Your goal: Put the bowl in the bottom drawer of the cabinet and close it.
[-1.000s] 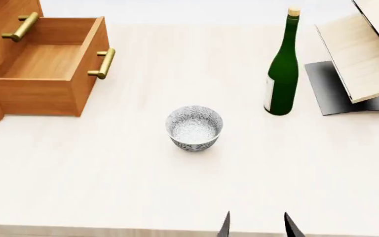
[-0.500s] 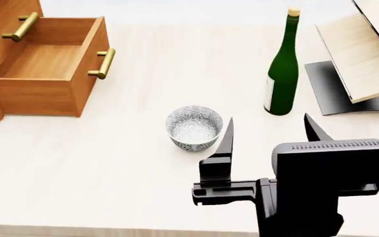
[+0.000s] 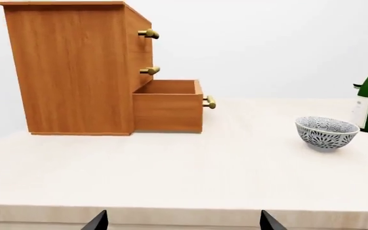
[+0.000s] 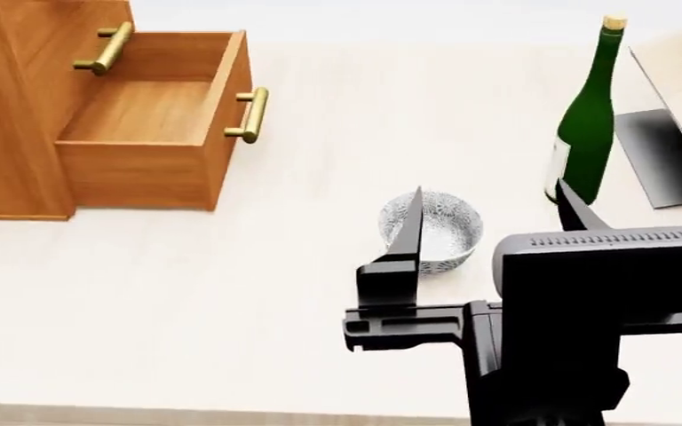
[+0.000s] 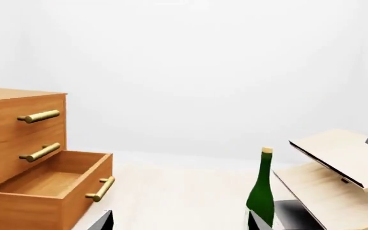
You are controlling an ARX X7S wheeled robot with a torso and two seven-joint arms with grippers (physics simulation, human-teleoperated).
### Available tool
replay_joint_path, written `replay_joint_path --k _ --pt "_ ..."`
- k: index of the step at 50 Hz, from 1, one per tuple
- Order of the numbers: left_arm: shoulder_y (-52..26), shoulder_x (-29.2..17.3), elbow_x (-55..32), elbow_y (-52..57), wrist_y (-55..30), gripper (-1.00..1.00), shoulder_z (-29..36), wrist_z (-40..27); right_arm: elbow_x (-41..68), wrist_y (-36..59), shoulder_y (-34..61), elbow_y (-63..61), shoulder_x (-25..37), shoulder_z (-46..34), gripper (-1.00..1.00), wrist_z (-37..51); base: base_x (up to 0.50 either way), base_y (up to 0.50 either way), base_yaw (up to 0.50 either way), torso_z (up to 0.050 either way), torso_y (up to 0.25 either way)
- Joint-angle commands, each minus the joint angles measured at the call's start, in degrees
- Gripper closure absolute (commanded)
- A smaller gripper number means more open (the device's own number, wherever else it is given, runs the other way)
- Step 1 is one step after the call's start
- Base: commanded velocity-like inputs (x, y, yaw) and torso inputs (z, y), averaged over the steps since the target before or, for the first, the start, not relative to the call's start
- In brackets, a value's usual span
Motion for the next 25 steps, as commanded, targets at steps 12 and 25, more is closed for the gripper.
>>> replay_joint_path --k 12,25 --pt "-0.04 -1.18 0.17 -0.32 0.68 -1.00 1.14 -1.07 1.76 -0.60 -0.95 0.18 -0.59 0.60 -1.00 0.54 0.00 0.50 0.00 0.000 0.000" --pt "-0.02 -1.72 0.37 -0.64 1.20 -1.00 1.68 -1.57 1.92 -2.10 -2.15 0.51 0.14 -1.49 -1.00 0.99 0.00 0.33 0.00 0.000 0.000"
